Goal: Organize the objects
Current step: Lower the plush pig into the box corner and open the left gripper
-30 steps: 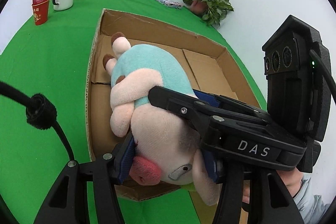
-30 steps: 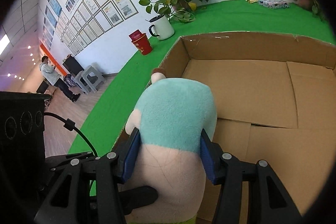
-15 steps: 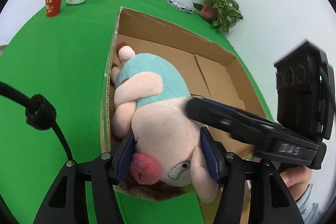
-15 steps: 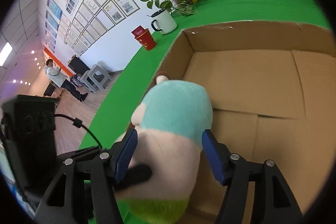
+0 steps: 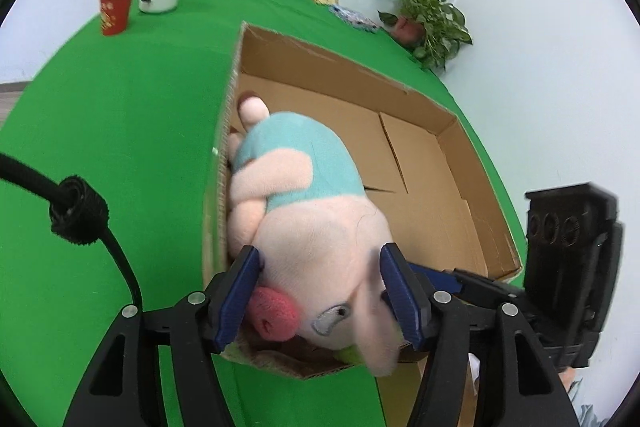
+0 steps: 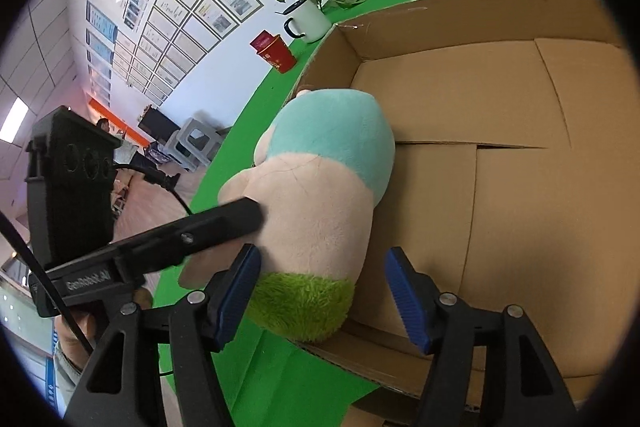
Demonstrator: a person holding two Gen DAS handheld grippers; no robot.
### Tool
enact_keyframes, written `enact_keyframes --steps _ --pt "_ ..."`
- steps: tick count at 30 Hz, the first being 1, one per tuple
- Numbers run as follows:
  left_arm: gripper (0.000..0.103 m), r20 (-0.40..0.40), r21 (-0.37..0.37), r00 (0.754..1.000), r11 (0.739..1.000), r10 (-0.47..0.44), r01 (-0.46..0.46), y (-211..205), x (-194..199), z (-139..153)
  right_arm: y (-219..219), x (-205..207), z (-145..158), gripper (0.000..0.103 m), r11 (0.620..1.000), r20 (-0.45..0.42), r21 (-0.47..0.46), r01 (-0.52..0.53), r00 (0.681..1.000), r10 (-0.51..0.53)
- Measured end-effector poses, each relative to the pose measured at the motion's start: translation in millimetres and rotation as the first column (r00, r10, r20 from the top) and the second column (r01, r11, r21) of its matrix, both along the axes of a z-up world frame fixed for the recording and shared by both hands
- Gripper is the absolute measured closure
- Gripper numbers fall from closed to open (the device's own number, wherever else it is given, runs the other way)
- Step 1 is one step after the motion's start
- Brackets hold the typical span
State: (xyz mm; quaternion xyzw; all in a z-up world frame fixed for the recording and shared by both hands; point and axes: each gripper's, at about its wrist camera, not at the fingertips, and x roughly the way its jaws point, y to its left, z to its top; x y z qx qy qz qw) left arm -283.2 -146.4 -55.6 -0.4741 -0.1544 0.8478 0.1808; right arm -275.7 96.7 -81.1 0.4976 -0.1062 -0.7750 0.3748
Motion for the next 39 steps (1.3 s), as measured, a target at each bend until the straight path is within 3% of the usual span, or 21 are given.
enact_keyframes --steps 3,5,10,13,15,19,24,32,35,37,39 --pt "0.043 -0.034 0.002 0.999 1.000 0.022 -0.022 -7 4 14 -10 2 -9 0.039 0.999 0.007 0.032 -0.028 1.000 0.028" --pt "0.043 -0.033 -0.034 0.999 0.999 0.023 -0.025 -4 1 16 -13 4 -14 0.039 0.999 0.013 0.024 -0.027 1.000 0.027" --pt "0.043 0.015 -0.129 0.998 0.990 0.068 -0.065 2 -9 1 -13 5 -16 0.039 0.999 0.018 0.024 -0.020 1.000 0.020" --pt "0.042 0.019 -0.093 0.997 0.993 0.081 -0.079 0 -9 -5 -12 6 -18 0.037 1.000 0.033 0.024 -0.013 0.999 0.012" --pt "0.042 0.027 -0.075 0.995 0.993 0.091 -0.089 -4 -10 -7 -10 8 -19 0.026 0.999 0.035 0.038 0.014 0.999 -0.016" --pt "0.042 0.024 -0.070 0.995 0.993 0.100 -0.098 -9 -8 -11 1 25 -4 0.021 0.992 -0.067 0.106 0.065 0.996 -0.058" --pt "0.044 0.044 -0.043 0.992 0.992 0.118 -0.117 -13 -6 -14 43 60 15 0.013 0.938 -0.262 0.232 0.259 0.945 -0.197" --pt "0.046 0.041 -0.070 0.992 0.991 0.118 -0.115 -9 1 -4 92 91 18 0.013 0.834 -0.420 0.304 0.461 0.850 -0.317" --pt "0.046 -0.048 -0.107 0.989 0.984 0.137 -0.142 -6 22 18 106 99 20 0.013 0.821 -0.436 0.307 0.482 0.838 -0.329" --pt "0.039 -0.134 -0.112 0.979 0.979 0.157 -0.172 0 45 36 114 106 21 0.013 0.806 -0.466 0.309 0.505 0.819 -0.334" --pt "0.020 -0.249 -0.118 0.954 0.973 0.165 -0.199 15 78 55 124 114 22 0.012 0.791 -0.486 0.315 0.525 0.805 -0.340"
